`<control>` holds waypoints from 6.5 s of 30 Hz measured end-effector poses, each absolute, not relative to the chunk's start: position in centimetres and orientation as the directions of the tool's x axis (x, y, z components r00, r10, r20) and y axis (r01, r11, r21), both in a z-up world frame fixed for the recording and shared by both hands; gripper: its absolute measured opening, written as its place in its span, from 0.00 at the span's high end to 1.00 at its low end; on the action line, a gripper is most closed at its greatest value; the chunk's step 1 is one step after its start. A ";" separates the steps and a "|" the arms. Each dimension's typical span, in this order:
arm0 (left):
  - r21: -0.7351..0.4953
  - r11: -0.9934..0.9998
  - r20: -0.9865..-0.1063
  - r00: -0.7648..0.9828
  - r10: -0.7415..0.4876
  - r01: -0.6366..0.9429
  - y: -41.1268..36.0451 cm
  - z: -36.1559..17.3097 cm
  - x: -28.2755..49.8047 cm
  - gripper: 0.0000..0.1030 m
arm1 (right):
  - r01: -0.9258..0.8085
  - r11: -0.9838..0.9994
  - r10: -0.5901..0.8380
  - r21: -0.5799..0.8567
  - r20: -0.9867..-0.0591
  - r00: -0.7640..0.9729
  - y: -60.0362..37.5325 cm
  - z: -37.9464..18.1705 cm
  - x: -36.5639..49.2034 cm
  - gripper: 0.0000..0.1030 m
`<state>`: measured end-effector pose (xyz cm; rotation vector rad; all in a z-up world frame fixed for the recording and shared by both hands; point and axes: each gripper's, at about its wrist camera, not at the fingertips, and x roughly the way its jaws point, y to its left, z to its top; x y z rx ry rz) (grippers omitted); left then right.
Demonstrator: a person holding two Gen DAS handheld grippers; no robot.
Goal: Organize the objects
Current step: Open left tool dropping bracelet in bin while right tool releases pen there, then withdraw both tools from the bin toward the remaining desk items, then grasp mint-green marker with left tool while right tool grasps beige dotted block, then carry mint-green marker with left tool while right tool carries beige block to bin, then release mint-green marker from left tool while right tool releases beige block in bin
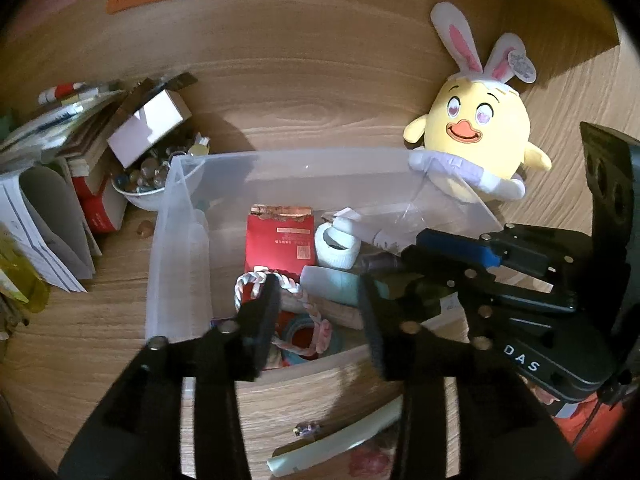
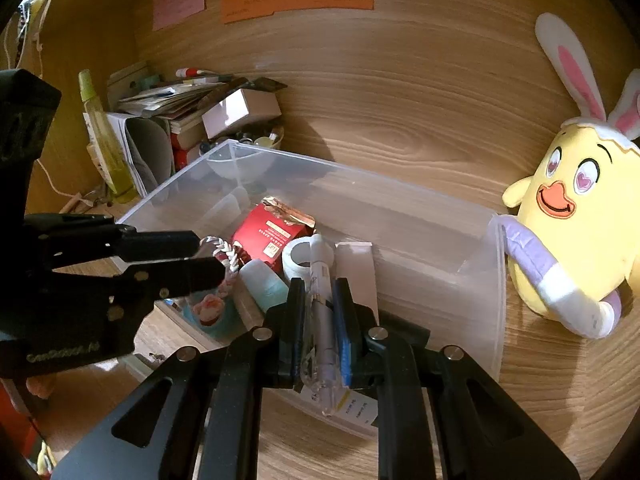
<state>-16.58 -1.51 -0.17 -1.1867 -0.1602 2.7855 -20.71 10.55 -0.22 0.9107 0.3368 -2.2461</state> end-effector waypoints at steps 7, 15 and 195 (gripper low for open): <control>-0.139 -0.988 -0.695 -0.705 0.140 -0.060 -1.5 1.0 -15.6 0.37 | 0.664 -0.747 -0.484 -0.009 -0.679 -0.553 10.8 0.3 -20.1 0.63; -0.131 -0.990 -0.687 -0.715 0.127 -0.049 -1.7 2.0 -14.1 0.28 | 0.653 -0.756 -0.479 -0.046 -0.642 -0.599 11.3 1.8 -18.6 0.42; -0.182 -0.980 -0.685 -0.705 0.184 -0.078 -2.8 0.1 -17.1 0.86 | 0.592 -0.803 -0.468 0.074 -0.693 -0.549 11.5 -0.3 -21.3 0.67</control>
